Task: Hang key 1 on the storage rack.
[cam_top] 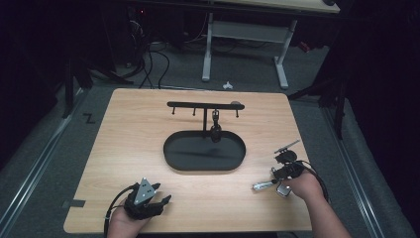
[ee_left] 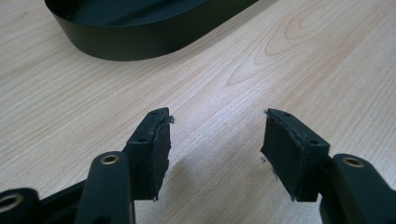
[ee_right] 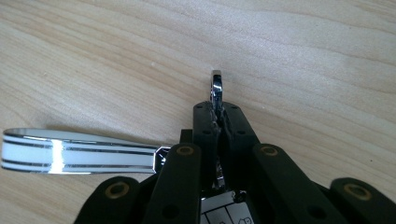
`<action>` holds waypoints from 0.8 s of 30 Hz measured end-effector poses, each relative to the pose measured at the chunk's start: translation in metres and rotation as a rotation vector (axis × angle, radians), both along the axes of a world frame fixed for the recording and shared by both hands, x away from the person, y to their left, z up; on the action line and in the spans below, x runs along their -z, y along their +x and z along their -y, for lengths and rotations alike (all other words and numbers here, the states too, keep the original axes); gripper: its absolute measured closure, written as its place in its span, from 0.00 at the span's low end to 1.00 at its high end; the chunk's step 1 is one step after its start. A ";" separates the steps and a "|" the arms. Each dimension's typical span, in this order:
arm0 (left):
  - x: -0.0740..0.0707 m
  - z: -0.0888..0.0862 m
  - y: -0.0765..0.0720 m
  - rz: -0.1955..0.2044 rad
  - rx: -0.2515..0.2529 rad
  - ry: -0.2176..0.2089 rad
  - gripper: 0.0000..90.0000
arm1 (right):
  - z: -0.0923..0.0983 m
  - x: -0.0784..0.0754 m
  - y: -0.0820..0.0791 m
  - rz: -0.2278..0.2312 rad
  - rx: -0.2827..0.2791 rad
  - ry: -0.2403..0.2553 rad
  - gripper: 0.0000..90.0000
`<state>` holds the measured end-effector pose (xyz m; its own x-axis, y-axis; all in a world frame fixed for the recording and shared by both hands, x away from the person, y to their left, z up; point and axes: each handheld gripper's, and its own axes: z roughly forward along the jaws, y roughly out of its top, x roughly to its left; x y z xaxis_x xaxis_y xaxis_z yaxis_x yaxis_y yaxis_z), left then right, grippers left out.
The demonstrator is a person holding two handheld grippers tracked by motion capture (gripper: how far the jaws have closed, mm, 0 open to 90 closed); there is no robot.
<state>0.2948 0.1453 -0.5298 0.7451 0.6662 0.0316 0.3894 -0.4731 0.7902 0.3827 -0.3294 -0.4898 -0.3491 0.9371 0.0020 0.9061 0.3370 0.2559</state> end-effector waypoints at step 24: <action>0.001 0.001 0.000 -0.005 -0.001 0.004 0.47 | -0.008 -0.027 -0.002 -0.011 -0.066 -0.001 0.96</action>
<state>0.2948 0.1446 -0.5309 0.7444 0.6671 0.0300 0.3944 -0.4755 0.7864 0.3809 -0.3215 -0.4626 -0.4102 0.9120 0.0050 0.8845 0.3964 0.2460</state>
